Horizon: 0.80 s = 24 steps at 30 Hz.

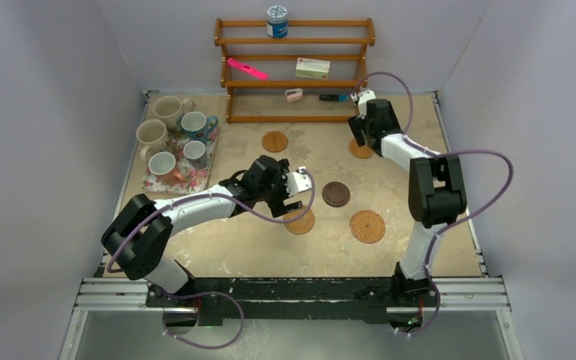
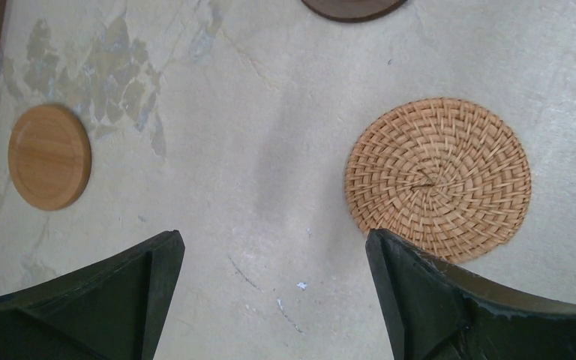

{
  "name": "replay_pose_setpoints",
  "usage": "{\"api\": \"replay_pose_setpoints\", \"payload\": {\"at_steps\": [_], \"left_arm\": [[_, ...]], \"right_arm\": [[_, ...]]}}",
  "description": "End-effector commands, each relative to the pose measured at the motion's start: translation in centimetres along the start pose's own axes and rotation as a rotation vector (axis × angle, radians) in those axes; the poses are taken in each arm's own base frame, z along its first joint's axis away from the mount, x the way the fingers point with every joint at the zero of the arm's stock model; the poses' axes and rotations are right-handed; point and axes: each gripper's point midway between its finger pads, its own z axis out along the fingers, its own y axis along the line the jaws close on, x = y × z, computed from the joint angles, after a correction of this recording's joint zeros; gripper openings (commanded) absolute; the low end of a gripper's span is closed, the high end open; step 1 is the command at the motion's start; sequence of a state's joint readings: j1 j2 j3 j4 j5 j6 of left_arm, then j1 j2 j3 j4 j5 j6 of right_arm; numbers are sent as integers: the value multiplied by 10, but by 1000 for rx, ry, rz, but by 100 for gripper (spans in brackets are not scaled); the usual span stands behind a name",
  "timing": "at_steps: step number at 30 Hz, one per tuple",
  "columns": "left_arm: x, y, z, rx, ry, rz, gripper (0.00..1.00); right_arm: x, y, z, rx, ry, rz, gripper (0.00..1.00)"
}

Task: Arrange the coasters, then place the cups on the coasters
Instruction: Move the coaster to the center of the board.

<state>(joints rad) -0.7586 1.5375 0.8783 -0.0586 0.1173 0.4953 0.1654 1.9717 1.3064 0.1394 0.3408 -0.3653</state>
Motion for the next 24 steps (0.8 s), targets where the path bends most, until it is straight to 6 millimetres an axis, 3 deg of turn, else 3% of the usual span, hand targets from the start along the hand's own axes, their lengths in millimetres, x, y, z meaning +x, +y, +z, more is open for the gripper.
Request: {"api": "replay_pose_setpoints", "payload": {"at_steps": [1,6,12,24], "left_arm": [[-24,-10,2,32,-79,59,100],[-17,-30,16,46,-22,110,100],[-21,-34,29,12,-20,151,100],[26,-40,32,9,94,202,100]], "right_arm": [[-39,-18,-48,-24,-115,64,99],[-33,-11,-74,-89,-140,72,99],[-19,6,-97,-187,-167,60,99],[-8,15,-123,-242,-225,39,99]]}}
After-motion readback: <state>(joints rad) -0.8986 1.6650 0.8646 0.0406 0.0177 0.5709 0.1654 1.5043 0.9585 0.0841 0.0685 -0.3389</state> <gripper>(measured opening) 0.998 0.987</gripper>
